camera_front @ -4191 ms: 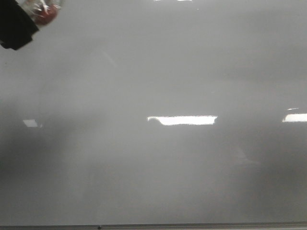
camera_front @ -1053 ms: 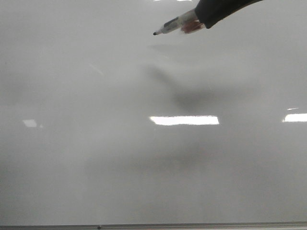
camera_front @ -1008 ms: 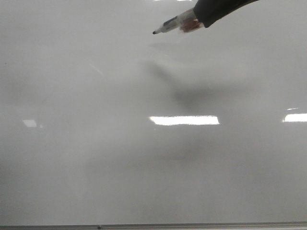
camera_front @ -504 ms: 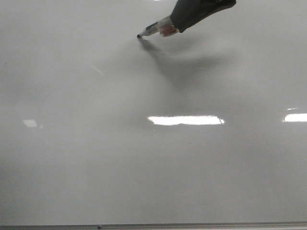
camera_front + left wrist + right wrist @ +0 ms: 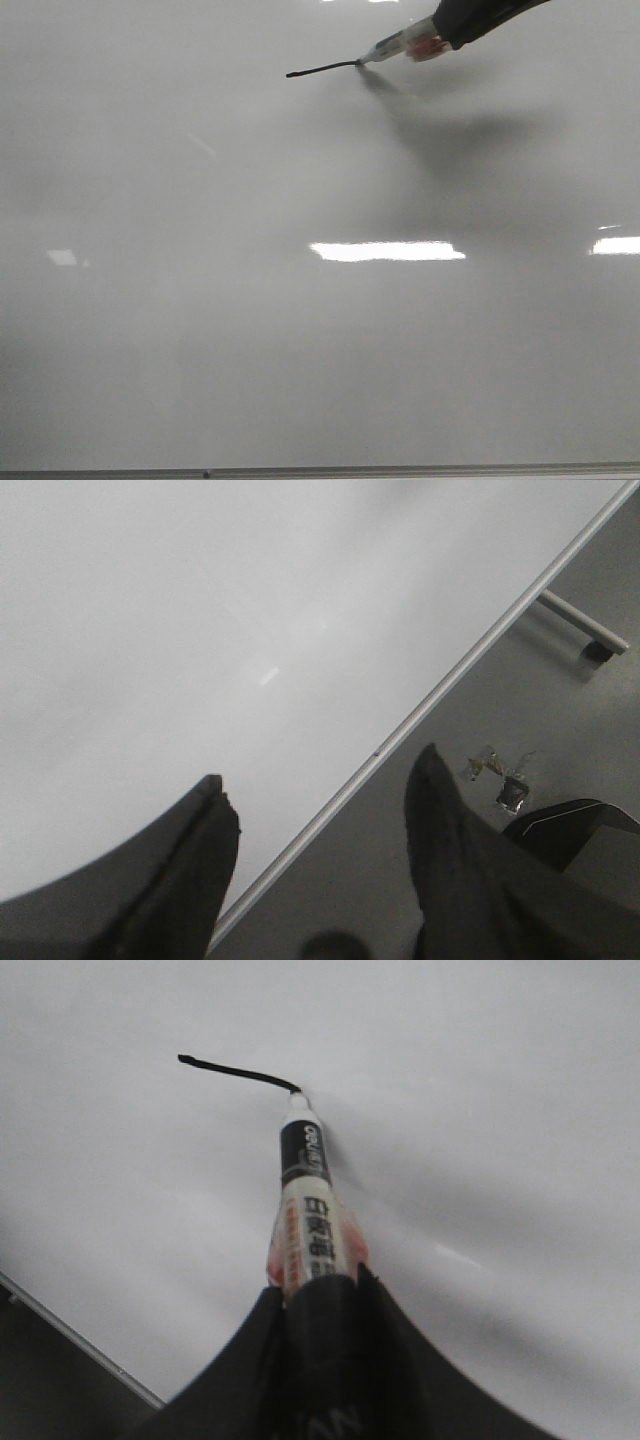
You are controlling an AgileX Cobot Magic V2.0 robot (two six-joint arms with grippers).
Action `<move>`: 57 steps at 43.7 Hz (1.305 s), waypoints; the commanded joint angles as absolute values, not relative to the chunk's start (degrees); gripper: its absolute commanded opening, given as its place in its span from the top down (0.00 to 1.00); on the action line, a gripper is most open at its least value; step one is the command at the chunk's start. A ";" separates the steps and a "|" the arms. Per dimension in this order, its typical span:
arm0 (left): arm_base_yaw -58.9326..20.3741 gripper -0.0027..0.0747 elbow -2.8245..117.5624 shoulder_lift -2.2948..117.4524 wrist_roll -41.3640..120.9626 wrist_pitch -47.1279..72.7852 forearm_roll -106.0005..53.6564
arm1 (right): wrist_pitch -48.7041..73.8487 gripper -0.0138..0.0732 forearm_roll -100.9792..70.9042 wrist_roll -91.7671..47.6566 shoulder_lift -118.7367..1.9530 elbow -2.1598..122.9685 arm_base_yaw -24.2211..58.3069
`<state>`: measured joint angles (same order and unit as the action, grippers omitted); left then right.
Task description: Write number 7 on whiteboard
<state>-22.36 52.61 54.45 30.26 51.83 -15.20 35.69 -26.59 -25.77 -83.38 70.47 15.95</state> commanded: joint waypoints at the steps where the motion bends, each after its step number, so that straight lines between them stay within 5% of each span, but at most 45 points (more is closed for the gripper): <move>1: -22.25 0.49 53.92 53.71 29.73 48.03 -16.74 | 35.11 0.91 -25.98 -26.54 -83.16 72.06 17.35; 20: -22.25 0.49 53.92 53.71 31.14 47.50 -17.02 | 37.23 0.91 -26.08 -28.26 -84.18 67.72 22.53; 27: -22.73 0.34 54.03 53.71 43.27 48.85 -26.36 | 46.96 0.91 -27.14 -38.44 -77.70 67.48 22.53; 31: -25.09 0.25 54.14 54.07 48.09 48.95 -29.63 | 54.43 0.91 -28.79 -47.67 -73.68 66.84 22.53; 38: -31.75 0.25 55.91 56.98 50.30 48.95 -30.41 | 62.04 0.91 -35.80 -59.90 -68.27 65.34 22.53; 57: -44.63 0.25 64.57 72.86 50.30 44.94 -30.81 | 64.44 0.91 -39.68 -63.45 -66.77 65.21 22.53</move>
